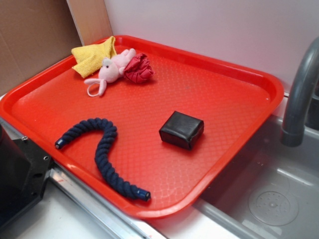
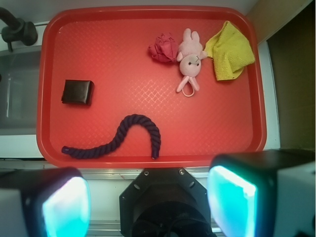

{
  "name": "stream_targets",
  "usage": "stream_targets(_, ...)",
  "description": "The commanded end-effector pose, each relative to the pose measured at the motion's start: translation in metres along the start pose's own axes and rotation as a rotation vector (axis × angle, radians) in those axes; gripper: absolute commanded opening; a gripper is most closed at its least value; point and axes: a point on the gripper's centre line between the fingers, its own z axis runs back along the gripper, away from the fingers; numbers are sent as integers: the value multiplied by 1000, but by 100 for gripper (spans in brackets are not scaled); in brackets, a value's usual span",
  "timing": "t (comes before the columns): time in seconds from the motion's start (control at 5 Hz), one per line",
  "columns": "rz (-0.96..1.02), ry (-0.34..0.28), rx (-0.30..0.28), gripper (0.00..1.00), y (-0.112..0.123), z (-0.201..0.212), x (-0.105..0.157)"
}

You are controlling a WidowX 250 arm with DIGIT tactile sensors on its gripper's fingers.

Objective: Grab the black box.

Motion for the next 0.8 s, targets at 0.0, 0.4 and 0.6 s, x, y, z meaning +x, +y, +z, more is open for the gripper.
stream_targets(0.0, 0, 0, 0, 100, 0, 0, 0)
stream_targets(0.4, -463, -96, 5, 100, -24, -23, 42)
stream_targets(0.6, -711, -170, -24, 100, -43, -31, 59)
